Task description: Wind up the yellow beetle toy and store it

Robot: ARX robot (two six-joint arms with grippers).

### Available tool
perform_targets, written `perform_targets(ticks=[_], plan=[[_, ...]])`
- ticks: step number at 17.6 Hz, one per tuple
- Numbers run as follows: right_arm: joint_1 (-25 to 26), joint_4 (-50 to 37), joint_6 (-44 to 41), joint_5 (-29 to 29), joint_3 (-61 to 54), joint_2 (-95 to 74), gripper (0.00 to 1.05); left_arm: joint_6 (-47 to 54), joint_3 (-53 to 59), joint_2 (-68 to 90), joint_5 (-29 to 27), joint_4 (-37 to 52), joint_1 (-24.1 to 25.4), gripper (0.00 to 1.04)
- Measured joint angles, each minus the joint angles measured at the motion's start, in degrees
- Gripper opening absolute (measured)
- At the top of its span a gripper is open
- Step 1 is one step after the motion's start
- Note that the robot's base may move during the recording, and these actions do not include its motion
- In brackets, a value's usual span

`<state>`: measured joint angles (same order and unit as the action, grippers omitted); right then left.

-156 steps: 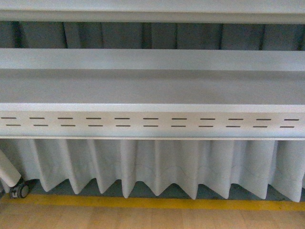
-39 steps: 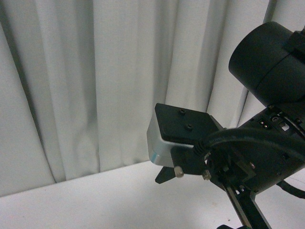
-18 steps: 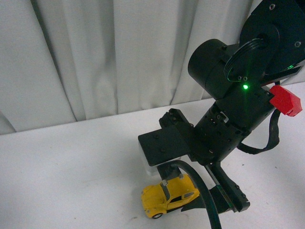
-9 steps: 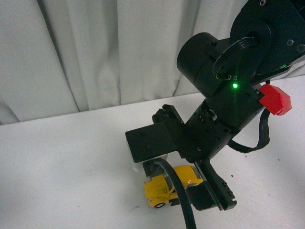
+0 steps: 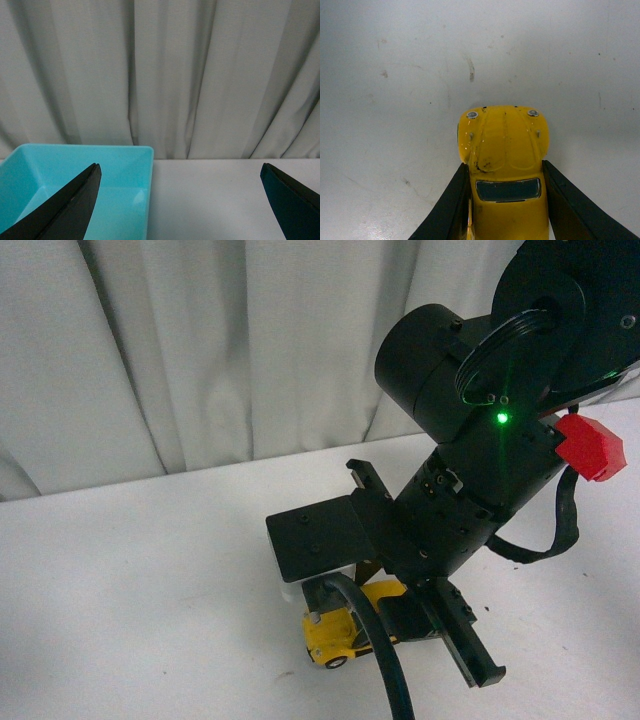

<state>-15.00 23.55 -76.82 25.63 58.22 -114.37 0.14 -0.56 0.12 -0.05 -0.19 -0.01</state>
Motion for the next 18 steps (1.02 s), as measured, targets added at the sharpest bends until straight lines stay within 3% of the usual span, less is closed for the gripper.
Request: perform_targets(ticks=[10,18], plan=[[-2.21,-3.50,6.88,0.28,0.87,-1.75,0.36,0.00,0.00,0.00,0.00,-0.02,0.00,0.98],[-1.60,-9.18,10.60,-0.11,-5.18,0.92,0.36,0.00,0.00,0.00,0.02,-0.02,0.00,0.98]])
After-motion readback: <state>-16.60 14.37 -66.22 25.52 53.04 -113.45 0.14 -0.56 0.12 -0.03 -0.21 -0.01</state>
